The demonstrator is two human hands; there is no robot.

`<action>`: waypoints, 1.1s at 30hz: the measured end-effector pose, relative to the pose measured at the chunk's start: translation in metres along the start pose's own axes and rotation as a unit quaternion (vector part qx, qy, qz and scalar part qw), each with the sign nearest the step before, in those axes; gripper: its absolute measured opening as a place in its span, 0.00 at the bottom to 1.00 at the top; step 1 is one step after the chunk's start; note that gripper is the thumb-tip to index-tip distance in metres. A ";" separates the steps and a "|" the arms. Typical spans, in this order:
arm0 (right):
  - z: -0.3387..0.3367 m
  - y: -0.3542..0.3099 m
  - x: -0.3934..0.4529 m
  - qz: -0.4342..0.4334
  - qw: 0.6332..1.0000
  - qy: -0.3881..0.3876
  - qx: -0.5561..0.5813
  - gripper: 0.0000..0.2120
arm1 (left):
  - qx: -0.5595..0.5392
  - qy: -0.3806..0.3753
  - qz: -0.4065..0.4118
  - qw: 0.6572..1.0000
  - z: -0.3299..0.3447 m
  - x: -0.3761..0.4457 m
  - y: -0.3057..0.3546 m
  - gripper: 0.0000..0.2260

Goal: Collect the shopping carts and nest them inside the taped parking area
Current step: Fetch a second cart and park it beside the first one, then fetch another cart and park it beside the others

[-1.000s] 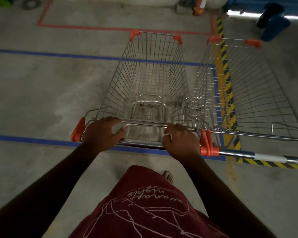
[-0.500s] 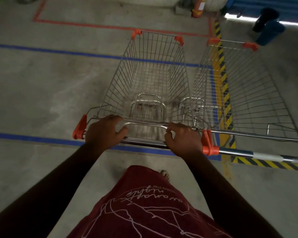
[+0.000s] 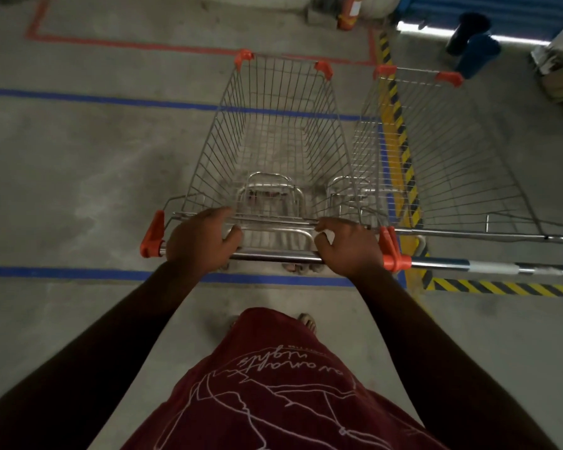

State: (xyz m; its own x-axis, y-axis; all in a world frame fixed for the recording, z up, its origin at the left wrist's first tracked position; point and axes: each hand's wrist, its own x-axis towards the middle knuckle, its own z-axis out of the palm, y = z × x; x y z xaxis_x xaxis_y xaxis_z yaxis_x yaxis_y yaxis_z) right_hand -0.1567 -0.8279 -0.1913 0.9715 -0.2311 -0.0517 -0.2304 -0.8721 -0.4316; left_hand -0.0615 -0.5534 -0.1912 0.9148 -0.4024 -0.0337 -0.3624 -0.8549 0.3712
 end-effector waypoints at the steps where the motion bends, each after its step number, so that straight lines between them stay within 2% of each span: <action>1: -0.001 -0.001 0.001 0.005 1.000 0.005 0.006 0.15 | -0.006 0.015 0.021 1.000 0.001 0.000 0.000 0.21; 4: -0.003 0.000 -0.006 -0.020 0.997 0.066 0.027 0.12 | -0.029 0.046 0.080 0.995 0.004 -0.004 0.006 0.20; 7: -0.007 -0.001 -0.030 -0.047 0.984 0.162 0.050 0.10 | -0.084 0.035 0.150 0.985 0.011 -0.013 0.030 0.18; 11: -0.016 0.006 -0.092 -0.020 0.961 0.260 0.089 0.13 | -0.146 0.024 0.301 0.942 0.019 -0.026 0.091 0.16; 14: -0.021 0.027 -0.155 0.072 0.947 0.296 0.101 0.16 | -0.154 0.003 0.391 0.907 0.033 -0.040 0.142 0.17; 17: -0.026 0.060 -0.218 0.198 0.937 0.263 0.115 0.17 | -0.156 -0.051 0.436 0.885 0.054 -0.055 0.189 0.17; 20: -0.037 0.097 -0.276 0.261 0.920 0.264 0.124 0.17 | -0.176 -0.104 0.474 0.856 0.075 -0.078 0.245 0.14; 24: -0.056 0.146 -0.353 0.320 0.880 0.317 0.153 0.15 | -0.150 -0.178 0.497 0.836 0.110 -0.125 0.342 0.14; 27: -0.074 0.189 -0.416 0.370 0.832 0.365 0.195 0.14 | -0.100 -0.237 0.522 0.813 0.149 -0.168 0.419 0.16; 33: -0.112 0.258 -0.548 0.478 0.737 0.426 0.216 0.13 | -0.042 -0.338 0.580 0.740 0.223 -0.261 0.551 0.17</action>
State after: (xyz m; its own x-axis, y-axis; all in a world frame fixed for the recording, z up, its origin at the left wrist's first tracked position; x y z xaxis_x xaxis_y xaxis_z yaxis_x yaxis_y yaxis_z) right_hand -0.7550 -0.9742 -0.1733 -0.0539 -0.9985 -0.0129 -0.5693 0.0414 -0.8211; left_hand -0.5397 -0.9923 -0.1850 -0.3106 -0.9461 -0.0921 -0.7957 0.2057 0.5697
